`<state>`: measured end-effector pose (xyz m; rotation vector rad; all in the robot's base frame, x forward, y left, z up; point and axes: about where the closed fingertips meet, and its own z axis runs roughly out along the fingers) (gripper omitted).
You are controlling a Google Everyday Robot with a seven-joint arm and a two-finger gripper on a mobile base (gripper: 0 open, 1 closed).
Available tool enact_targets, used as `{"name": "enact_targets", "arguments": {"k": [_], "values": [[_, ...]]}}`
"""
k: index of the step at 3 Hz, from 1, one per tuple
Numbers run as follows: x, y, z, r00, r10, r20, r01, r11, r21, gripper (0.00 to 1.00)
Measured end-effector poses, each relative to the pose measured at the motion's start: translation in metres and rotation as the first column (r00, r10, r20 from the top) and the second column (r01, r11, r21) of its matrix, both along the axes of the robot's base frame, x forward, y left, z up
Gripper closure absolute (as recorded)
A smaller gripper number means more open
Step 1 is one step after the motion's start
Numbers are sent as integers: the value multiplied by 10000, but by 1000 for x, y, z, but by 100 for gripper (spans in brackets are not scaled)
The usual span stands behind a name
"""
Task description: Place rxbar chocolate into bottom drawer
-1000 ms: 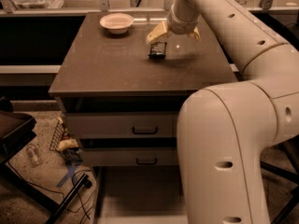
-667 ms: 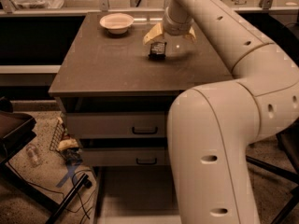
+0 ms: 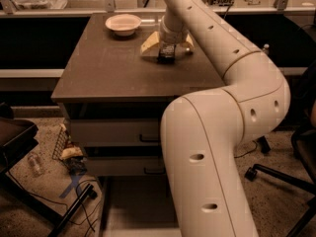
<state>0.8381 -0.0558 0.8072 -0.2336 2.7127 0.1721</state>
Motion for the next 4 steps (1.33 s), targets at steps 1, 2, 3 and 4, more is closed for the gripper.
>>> {"name": "enact_targets", "arguments": {"k": [1,2,3,4], "values": [[0,0,-16,9995,-125,-294,126,9999,27,25],[0,0,-7,9995,-127,-295,128,9999,25,49],[0,0,1,9995,-128,-293,129,9999,26,72],[-1,0,13,9995,-131,-290,131,9999,27,100]]}}
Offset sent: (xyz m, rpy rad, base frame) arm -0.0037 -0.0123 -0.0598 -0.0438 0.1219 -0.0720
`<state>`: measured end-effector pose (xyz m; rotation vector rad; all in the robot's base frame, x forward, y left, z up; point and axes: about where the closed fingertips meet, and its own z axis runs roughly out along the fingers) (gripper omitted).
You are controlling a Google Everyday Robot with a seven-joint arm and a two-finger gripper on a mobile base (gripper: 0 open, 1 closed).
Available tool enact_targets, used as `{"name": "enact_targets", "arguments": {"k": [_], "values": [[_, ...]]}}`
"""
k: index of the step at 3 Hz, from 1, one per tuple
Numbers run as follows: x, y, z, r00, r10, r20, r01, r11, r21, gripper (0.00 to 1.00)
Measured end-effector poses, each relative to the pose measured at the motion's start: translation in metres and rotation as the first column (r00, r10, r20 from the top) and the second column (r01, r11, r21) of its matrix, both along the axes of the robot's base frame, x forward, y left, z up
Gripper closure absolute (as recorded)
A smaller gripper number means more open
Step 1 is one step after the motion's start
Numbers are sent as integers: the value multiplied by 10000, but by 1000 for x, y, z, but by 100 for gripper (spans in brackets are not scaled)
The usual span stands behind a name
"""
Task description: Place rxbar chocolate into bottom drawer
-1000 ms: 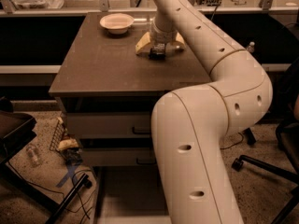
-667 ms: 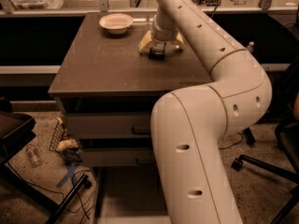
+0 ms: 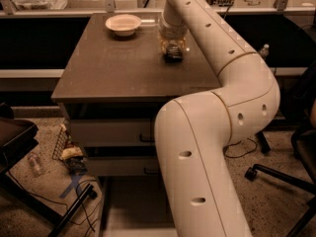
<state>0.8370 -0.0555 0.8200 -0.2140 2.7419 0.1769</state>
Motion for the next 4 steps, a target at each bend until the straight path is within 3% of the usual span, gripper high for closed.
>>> {"name": "enact_targets", "arguments": {"k": [2,4], "values": [[-3,-6,17,9998,79,177,-80,9999,73,100],[-35,-55,77,9976,104,682,-156,9970,765,100]]}}
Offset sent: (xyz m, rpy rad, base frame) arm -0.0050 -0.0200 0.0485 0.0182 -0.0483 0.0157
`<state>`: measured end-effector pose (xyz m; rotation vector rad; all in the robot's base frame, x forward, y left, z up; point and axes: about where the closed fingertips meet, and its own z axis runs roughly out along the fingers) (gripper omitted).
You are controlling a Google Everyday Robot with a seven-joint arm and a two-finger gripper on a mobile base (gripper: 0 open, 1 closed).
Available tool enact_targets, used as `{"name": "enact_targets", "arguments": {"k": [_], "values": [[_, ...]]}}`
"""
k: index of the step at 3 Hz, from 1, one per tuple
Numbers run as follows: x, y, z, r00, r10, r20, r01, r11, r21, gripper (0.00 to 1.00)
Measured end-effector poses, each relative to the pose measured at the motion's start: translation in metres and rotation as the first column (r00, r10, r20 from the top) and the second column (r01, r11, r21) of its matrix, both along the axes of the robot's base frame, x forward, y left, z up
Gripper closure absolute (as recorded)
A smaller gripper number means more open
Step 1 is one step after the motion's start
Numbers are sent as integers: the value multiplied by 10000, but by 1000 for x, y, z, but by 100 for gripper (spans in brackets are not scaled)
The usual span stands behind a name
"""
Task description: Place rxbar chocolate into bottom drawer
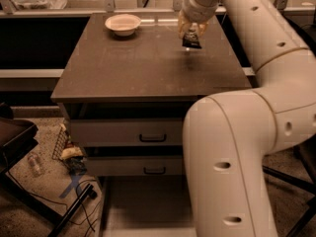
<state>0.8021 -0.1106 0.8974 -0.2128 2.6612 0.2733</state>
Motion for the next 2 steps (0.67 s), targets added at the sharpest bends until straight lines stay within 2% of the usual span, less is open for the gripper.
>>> {"name": "enact_targets", "arguments": {"k": [1,2], "values": [[-30,-34,21,9998,-174,-5,174,9981,593,100],[-86,-75,43,9985,-448,298,393,9855,1653,100]]}}
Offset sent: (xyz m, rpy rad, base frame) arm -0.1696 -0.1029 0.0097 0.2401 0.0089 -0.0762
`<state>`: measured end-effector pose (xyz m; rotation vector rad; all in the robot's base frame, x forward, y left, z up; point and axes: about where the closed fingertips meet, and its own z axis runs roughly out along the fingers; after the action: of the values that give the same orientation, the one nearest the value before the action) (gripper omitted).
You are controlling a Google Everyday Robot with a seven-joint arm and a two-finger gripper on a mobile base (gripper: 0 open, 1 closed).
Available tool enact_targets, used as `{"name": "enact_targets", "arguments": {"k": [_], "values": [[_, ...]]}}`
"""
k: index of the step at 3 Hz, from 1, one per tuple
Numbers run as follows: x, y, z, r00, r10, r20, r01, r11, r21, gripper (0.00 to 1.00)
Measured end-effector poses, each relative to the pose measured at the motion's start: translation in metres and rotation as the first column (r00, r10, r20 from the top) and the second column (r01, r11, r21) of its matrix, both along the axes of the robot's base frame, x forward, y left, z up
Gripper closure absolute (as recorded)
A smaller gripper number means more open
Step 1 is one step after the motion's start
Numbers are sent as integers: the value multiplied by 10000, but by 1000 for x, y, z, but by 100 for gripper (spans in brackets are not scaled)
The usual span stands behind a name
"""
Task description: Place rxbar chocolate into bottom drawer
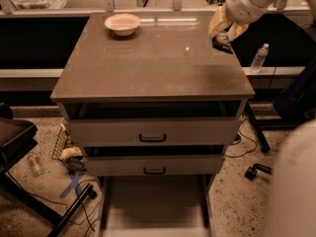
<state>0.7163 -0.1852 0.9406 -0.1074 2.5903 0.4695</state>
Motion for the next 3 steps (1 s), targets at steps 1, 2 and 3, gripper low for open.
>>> {"name": "enact_targets", "arguments": {"k": [1,2,3], "values": [[-46,-8,8,9995,84,296,-98,9987,503,100],[-98,-13,-1,9987,318,400,-340,9979,547,100],[-144,-24,-42,9979,507,-410,-492,9981,382,100]]}}
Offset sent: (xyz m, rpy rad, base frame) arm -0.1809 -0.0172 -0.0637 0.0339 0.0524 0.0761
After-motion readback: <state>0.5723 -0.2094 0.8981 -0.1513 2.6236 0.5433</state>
